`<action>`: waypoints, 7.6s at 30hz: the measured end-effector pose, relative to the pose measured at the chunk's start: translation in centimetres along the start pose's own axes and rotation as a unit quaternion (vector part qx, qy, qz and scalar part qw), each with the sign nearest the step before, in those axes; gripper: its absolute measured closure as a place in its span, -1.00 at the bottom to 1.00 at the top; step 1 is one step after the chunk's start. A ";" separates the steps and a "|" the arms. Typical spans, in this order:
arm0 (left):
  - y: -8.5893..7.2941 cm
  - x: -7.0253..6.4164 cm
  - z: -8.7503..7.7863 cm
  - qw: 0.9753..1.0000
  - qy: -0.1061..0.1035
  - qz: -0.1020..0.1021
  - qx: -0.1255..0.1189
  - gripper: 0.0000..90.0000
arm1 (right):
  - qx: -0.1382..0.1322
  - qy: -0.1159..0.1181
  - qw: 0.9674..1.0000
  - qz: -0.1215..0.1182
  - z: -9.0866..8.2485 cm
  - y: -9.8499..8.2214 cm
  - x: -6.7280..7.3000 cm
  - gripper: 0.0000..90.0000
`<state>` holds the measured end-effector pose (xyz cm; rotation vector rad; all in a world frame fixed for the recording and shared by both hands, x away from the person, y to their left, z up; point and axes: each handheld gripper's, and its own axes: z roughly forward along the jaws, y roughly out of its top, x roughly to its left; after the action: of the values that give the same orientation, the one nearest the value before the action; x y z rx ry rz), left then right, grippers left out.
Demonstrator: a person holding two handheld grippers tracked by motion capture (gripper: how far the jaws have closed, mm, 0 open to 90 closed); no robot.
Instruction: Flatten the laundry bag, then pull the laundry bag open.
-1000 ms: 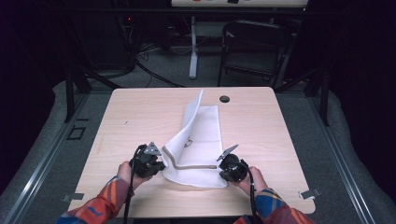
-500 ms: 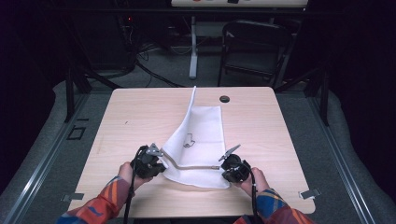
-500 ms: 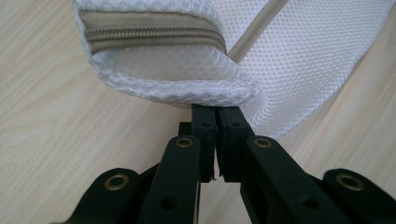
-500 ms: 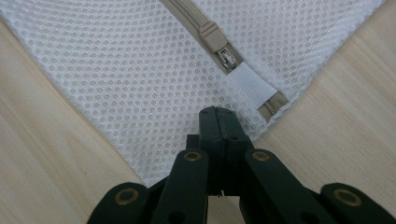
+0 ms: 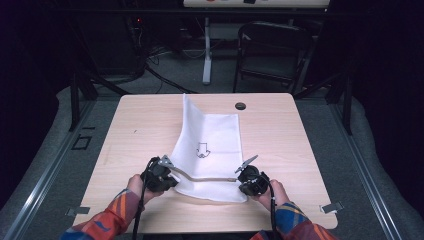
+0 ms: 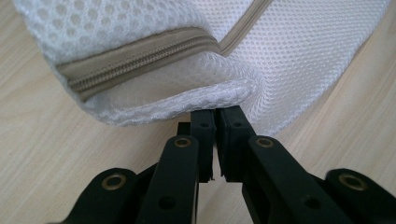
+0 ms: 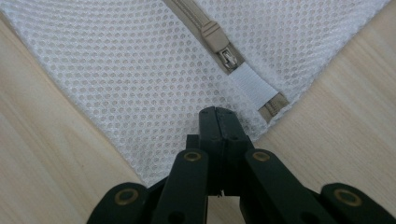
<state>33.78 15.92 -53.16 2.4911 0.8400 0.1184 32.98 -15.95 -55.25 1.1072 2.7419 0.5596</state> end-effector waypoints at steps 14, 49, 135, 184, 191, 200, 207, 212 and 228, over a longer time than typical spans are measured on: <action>0.0 -0.3 0.3 0.999 -0.022 -0.001 0.023 0.74 | 0.003 -0.007 1.000 0.000 -0.2 -0.3 -0.5 0.99; 2.3 -0.6 -0.9 0.999 -0.018 0.011 -0.034 -0.72 | -0.064 0.021 0.997 0.034 -2.1 0.2 -1.7 -0.87; 12.4 -6.6 11.2 0.986 -0.091 0.132 -0.039 0.76 | -0.114 -0.002 0.993 0.030 0.9 -0.9 -2.5 1.00; 11.0 -5.2 9.6 0.991 -0.090 0.098 -0.015 0.81 | -0.100 -0.019 0.994 0.031 0.8 -0.7 -2.3 1.00; 10.9 -5.1 9.9 0.991 -0.097 0.086 -0.021 0.80 | -0.110 -0.012 0.994 0.028 0.7 -0.5 -2.2 1.00; 10.9 -5.2 9.9 0.992 -0.093 0.087 -0.024 0.80 | -0.116 -0.023 0.993 0.010 1.3 0.6 -1.5 1.00; 10.8 -5.2 9.9 0.992 -0.092 0.084 -0.024 0.79 | -0.125 -0.014 0.992 0.010 1.7 0.5 -1.6 1.00; 10.9 -5.4 9.9 0.993 -0.088 0.080 -0.023 0.79 | -0.139 0.024 0.990 0.016 1.8 0.1 -2.2 1.00; 11.1 -5.8 9.7 0.993 -0.068 0.096 -0.006 0.81 | -0.128 0.000 0.992 0.023 1.7 0.4 -1.6 1.00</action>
<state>37.39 0.74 -55.69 2.5310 0.5428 0.0191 34.83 -16.30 -56.73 1.1064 2.5581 0.8876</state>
